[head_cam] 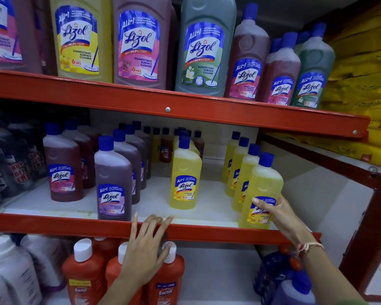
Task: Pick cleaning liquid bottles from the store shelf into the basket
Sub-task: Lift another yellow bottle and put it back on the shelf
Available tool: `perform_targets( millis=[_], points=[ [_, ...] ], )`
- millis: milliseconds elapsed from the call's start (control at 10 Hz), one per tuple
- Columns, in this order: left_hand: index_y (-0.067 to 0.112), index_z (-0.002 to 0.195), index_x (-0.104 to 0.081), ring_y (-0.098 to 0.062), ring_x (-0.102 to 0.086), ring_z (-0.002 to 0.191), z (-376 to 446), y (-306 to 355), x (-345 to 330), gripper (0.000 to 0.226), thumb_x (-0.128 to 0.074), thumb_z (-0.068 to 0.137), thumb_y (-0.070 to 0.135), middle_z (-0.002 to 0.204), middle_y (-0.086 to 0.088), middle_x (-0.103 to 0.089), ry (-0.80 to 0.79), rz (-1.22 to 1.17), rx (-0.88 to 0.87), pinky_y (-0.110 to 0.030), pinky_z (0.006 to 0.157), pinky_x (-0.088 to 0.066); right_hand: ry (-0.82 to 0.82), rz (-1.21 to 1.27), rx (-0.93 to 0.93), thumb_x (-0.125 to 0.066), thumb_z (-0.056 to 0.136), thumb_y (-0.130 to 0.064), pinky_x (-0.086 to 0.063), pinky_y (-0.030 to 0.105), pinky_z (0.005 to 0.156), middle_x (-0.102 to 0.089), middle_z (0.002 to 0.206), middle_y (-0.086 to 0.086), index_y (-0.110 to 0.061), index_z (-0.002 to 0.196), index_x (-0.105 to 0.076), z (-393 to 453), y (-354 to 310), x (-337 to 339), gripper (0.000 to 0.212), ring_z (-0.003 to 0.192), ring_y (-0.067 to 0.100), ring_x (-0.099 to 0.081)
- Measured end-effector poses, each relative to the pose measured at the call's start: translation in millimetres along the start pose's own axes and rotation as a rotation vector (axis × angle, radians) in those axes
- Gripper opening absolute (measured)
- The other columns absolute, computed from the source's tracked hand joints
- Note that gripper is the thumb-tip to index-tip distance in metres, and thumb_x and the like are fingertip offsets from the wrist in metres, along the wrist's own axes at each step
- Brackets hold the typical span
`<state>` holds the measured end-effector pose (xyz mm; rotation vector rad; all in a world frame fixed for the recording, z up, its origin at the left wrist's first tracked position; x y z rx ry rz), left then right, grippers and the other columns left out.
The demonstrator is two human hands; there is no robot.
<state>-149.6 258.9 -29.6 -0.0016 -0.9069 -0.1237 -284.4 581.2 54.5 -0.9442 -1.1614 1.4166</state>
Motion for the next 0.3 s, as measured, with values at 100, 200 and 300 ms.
perform_targets(
  millis=[100, 200, 300],
  points=[
    [0.027, 0.143, -0.033, -0.019, -0.047, 0.122, 2, 0, 4, 0.059, -0.045, 0.088, 0.047, 0.12, 0.004, -0.057, -0.02, -0.005, -0.001, -0.054, 0.114, -0.013, 0.009, -0.031, 0.0, -0.095, 0.034, -0.046, -0.059, 0.042, 0.076, -0.073, 0.111, 0.015, -0.015, 0.12, -0.057, -4, -5, 1, 0.099, 0.094, 0.031, -0.072],
    [0.027, 0.135, -0.044, -0.013, -0.052, 0.117, 1, 2, 13, 0.051, -0.04, 0.09, 0.05, 0.117, 0.007, -0.059, 0.027, -0.105, -0.004, -0.045, 0.115, -0.013, 0.006, -0.049, 0.015, -0.093, 0.048, -0.041, -0.058, 0.039, 0.075, -0.07, 0.116, 0.014, -0.017, 0.125, -0.051, -11, -18, -5, 0.091, 0.093, 0.027, -0.072],
    [0.02, 0.126, -0.053, -0.013, -0.054, 0.116, 13, 9, 53, 0.044, -0.041, 0.092, 0.045, 0.122, 0.005, -0.061, 0.23, -0.195, -0.026, -0.036, 0.111, -0.024, 0.267, -0.249, 0.236, -0.076, 0.071, -0.04, -0.054, 0.033, 0.081, -0.059, 0.126, 0.002, -0.02, 0.128, -0.046, -25, -63, -2, 0.068, 0.099, 0.012, -0.063]
  ],
)
Point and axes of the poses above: each hand's wrist, its own z-axis towards the middle knuckle, its own x-axis out of the back of the hand, y = z × x, the point moved 5 cm from there along z, towards the middle knuckle
